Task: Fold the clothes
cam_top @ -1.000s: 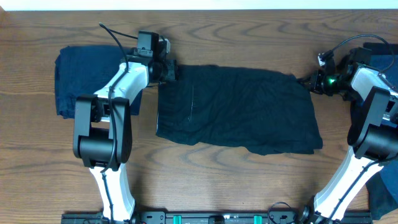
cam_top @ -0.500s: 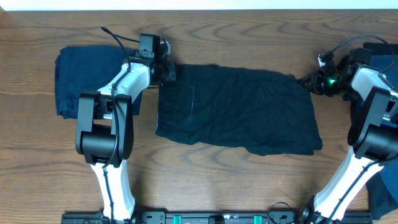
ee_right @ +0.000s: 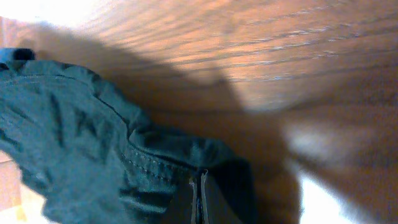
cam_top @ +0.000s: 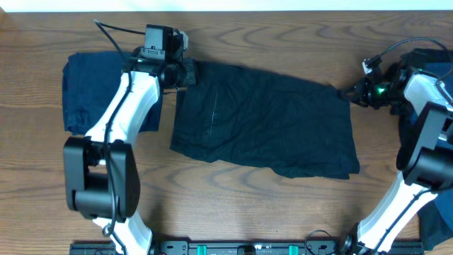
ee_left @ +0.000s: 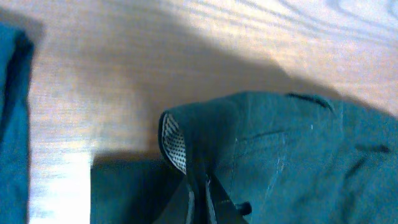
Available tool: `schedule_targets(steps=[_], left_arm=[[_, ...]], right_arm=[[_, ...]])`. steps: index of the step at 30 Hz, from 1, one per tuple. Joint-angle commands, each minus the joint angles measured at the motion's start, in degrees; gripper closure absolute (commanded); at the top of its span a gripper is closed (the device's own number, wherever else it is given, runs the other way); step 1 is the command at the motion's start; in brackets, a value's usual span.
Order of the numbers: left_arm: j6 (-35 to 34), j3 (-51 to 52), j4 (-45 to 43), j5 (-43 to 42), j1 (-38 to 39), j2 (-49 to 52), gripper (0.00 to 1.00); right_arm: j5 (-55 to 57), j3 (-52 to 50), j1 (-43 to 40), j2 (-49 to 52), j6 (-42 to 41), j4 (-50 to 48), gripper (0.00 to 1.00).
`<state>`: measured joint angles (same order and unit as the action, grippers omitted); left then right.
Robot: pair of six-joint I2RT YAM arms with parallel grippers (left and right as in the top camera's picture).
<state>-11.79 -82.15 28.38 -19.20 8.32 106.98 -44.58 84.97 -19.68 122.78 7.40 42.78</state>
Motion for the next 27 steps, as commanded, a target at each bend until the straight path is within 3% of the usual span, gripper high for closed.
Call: schedule_targets(steps=[1,11,18,22,27], left_arm=[[0.07,-0.63,3.45,0.15,-0.24,-2.43,0.94],[0.07,-0.63,19.74,0.42,-0.24,-8.35,0.94],[0.04,0.35,31.69,4.46,-0.24,-8.59,0.94],[0.04,4.42,32.41,4.48,-0.24,-8.52,0.94],[-2.01,11.69,27.45,4.52,-0.24,-8.48,0.94]], right_arm=[[-2.21,1.40,-0.26,-6.67,0.83,2.16,0.99],[0.17,1.40,-0.11,-18.53,0.85,18.29,0.99],[2.36,0.13,1.92,-19.54,3.19,27.93,0.99],[6.03,-4.37,5.97,-19.54,2.34,27.06,0.99],[19.58,-12.24,11.80,-19.54,-6.82,17.49,0.99]])
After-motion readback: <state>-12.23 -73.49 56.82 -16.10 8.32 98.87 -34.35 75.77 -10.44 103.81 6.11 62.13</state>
